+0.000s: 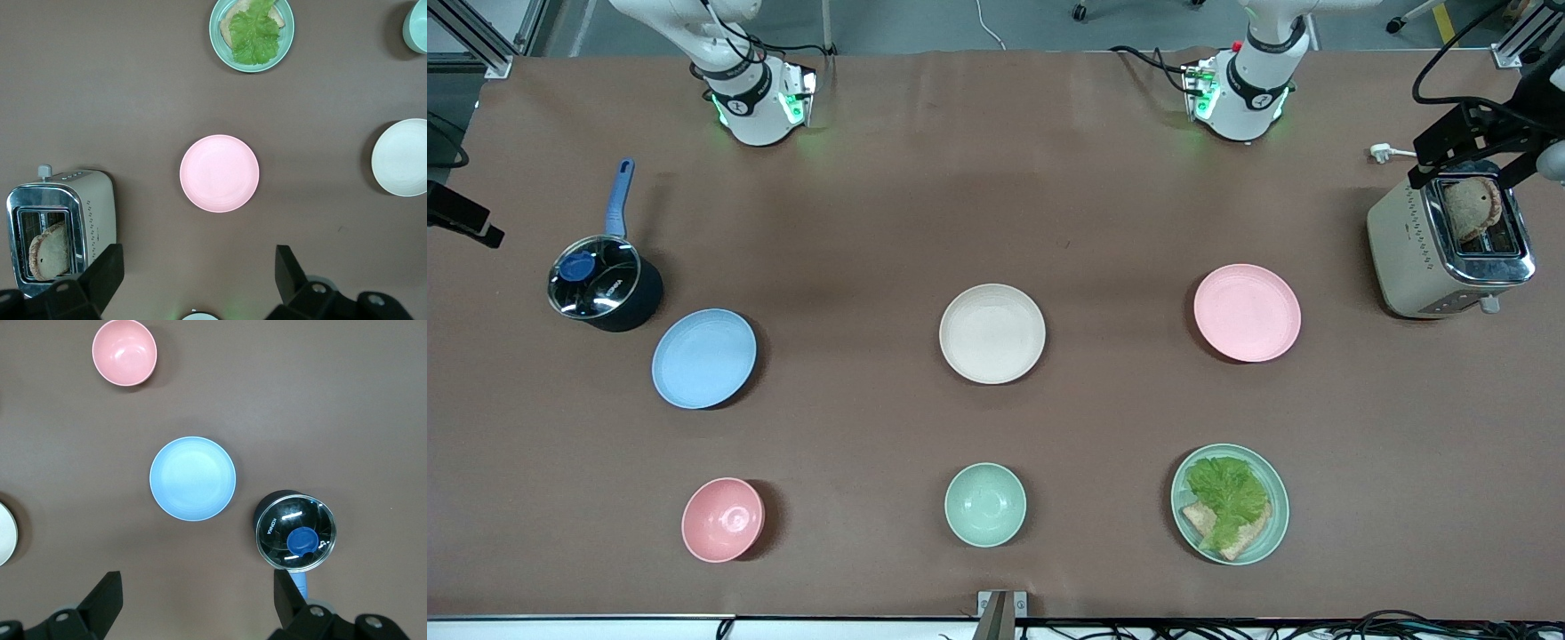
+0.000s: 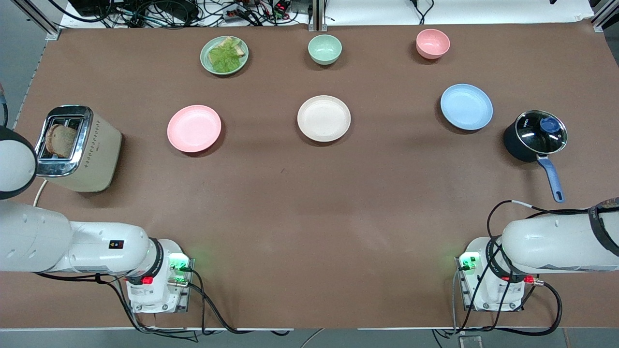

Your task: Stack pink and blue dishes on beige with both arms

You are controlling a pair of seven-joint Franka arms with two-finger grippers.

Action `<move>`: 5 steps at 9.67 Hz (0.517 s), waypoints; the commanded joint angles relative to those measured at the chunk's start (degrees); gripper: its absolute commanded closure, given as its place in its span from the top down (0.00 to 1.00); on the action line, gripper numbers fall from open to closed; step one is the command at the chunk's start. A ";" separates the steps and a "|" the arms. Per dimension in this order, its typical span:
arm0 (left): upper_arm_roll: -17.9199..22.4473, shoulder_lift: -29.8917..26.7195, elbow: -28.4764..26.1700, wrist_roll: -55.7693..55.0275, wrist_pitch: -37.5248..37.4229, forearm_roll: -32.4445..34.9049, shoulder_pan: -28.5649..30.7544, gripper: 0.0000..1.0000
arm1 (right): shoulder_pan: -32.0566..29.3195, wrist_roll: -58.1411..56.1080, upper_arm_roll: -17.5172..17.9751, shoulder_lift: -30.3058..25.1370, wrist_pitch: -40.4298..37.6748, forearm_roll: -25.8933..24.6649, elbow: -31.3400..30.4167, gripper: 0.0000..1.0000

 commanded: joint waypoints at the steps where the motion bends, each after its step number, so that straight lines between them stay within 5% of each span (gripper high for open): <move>1: 0.09 -0.71 -2.41 1.97 0.20 0.29 0.20 1.00 | -1.00 -0.79 0.65 -0.97 -0.12 -0.91 -1.23 1.00; 5: 2.63 2.18 -3.01 5.13 0.64 -1.37 0.20 1.00 | -1.01 -1.84 0.30 -0.97 -0.12 -0.91 -1.32 1.00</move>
